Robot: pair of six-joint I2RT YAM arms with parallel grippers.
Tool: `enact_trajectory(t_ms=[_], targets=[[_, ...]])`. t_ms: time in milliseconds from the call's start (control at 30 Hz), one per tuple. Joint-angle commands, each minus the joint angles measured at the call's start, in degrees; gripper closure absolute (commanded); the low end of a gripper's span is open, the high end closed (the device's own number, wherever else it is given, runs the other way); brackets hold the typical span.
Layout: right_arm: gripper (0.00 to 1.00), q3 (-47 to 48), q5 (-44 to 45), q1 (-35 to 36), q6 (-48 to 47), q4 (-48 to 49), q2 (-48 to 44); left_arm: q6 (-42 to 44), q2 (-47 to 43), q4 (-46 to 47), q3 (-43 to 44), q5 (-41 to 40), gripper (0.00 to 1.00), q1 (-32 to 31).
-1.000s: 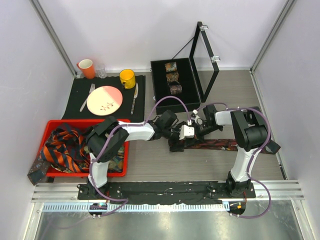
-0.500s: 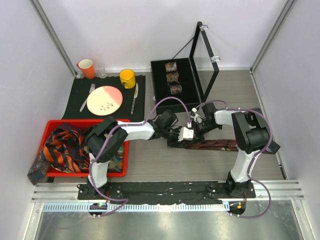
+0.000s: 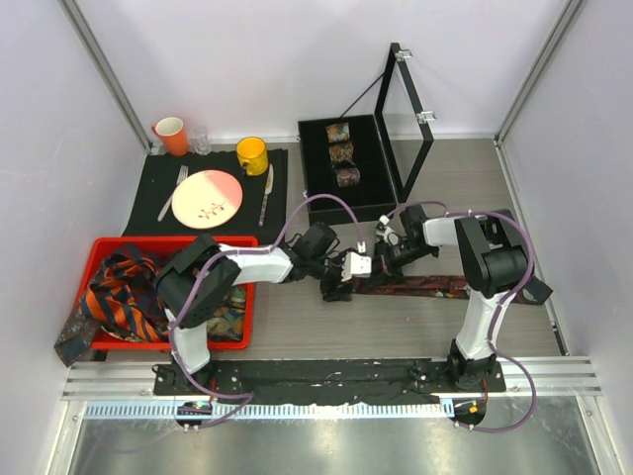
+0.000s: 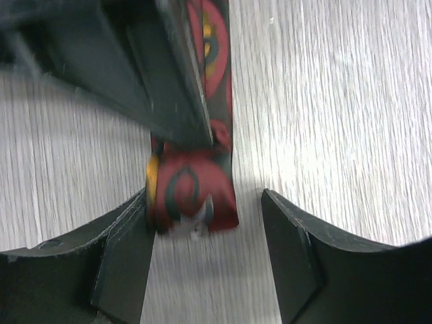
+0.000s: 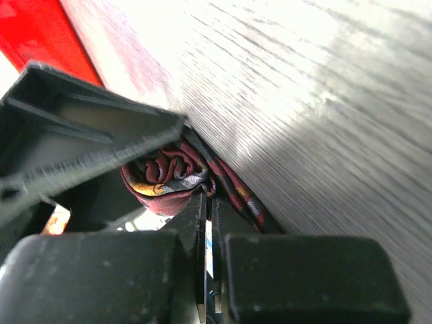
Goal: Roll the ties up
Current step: Roll the tie at the center of the board.
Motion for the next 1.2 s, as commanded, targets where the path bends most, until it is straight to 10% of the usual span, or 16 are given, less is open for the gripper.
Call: enact_trajectory(t_ms=[0, 333, 633, 833, 1167], targets=[[0.99, -1.4, 11.4, 0.3, -2.1, 3.8, 3.9, -3.9, -4.0, 7.2, -6.7, 0.4, 0.34, 1.3], [0.99, -1.2, 12.0, 0.3, -2.0, 4.2, 5.5, -9.7, -0.1, 18.9, -5.9, 2.2, 0.35, 0.9], [0.98, 1.1, 10.7, 0.1, -4.6, 1.9, 1.5, -5.6, -1.2, 10.8, -5.8, -1.8, 0.84, 0.0], [0.71, 5.3, 13.0, -0.6, -11.8, -5.6, -3.6, -3.0, -2.8, 4.7, -7.7, -5.4, 0.98, 0.1], [0.59, 4.8, 2.1, 0.9, -2.8, -6.8, -9.8, -1.2, -1.2, -1.0, -4.2, -10.7, 0.99, -0.6]])
